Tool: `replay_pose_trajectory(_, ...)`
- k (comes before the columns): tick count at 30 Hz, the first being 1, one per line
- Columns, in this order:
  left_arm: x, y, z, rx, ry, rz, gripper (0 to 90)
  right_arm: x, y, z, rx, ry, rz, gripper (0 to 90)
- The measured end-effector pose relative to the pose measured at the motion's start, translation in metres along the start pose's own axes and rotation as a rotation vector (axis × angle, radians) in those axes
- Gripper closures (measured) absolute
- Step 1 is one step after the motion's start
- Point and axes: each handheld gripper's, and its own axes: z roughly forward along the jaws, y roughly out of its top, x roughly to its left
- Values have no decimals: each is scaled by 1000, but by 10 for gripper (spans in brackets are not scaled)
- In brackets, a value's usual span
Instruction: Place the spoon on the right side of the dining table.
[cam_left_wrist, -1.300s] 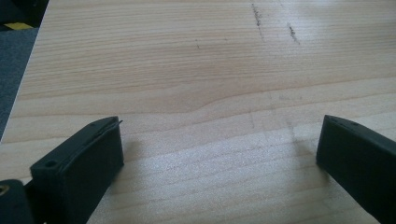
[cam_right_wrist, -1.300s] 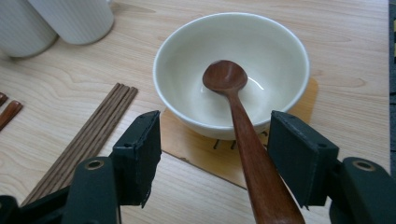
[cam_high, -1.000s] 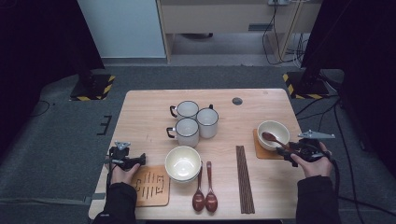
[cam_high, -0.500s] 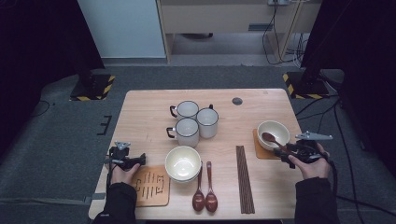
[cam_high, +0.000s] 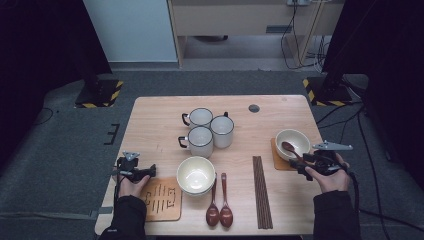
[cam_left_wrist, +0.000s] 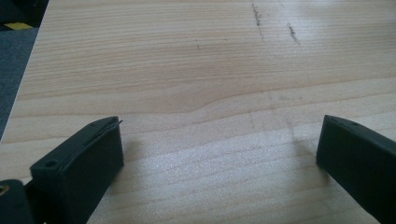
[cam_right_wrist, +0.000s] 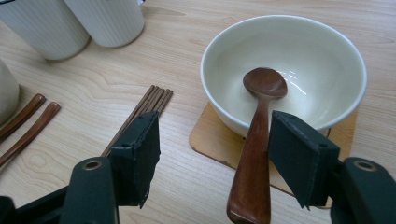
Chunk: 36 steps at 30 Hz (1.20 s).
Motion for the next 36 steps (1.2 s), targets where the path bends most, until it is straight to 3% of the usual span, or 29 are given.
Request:
replay_pose_trajectory(15, 0, 0, 0, 0, 0, 0, 0, 7, 1, 3, -2, 11, -17, 351)
replay_pose_trajectory(21, 0, 0, 0, 0, 0, 0, 0, 7, 4, -2, -46, 11, -10, 378)
replay_pose_trajectory(26, 0, 0, 0, 0, 0, 0, 0, 9, 7, -8, -82, -3, -34, 394)
replay_pose_trajectory(36, 0, 0, 0, 0, 0, 0, 0, 24, 12, -9, -103, -32, -76, 377)
